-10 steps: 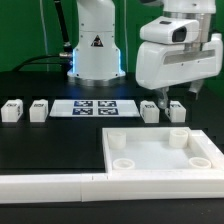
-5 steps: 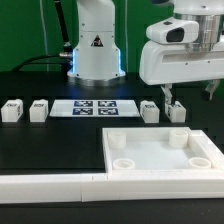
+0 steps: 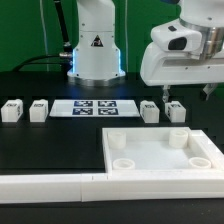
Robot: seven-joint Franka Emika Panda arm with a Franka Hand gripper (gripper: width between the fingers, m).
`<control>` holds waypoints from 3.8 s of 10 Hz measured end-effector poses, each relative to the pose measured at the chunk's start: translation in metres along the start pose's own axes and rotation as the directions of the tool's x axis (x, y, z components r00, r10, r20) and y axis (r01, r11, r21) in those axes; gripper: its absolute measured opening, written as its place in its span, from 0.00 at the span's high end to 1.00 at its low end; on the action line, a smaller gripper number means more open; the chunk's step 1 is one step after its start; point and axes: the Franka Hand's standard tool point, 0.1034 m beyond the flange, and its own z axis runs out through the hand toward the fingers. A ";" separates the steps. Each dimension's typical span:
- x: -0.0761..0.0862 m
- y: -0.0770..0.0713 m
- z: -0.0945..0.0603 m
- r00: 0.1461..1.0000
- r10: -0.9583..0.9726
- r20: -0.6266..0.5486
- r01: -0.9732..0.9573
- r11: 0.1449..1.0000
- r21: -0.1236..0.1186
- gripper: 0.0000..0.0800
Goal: Assemble square table
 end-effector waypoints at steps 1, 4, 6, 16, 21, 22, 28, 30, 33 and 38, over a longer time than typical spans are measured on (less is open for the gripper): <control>0.006 0.000 -0.001 1.000 0.006 0.015 -0.006 1.000 0.003 0.19; -0.002 0.002 0.003 0.974 0.016 0.226 -0.011 1.000 -0.022 0.19; -0.013 -0.006 0.013 0.908 0.048 0.415 -0.046 0.999 -0.015 0.19; -0.029 -0.014 0.051 0.801 0.070 0.595 -0.051 0.997 -0.049 0.19; -0.032 -0.014 0.057 0.792 0.074 0.607 -0.058 0.997 -0.046 0.19; -0.032 -0.014 0.058 0.791 0.074 0.607 -0.058 0.997 -0.046 0.39; -0.032 -0.014 0.058 0.791 0.073 0.607 -0.057 0.997 -0.046 0.64; -0.032 -0.013 0.056 0.789 0.071 0.611 -0.055 0.997 -0.045 0.64; -0.015 0.011 -0.020 0.805 0.057 0.590 -0.058 0.998 -0.018 0.64; -0.004 0.021 -0.071 0.945 0.051 0.324 -0.058 0.998 0.012 0.64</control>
Offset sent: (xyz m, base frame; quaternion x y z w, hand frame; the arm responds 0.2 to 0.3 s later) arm 0.0000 0.0000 0.0000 0.0000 -0.1296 0.0000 0.9916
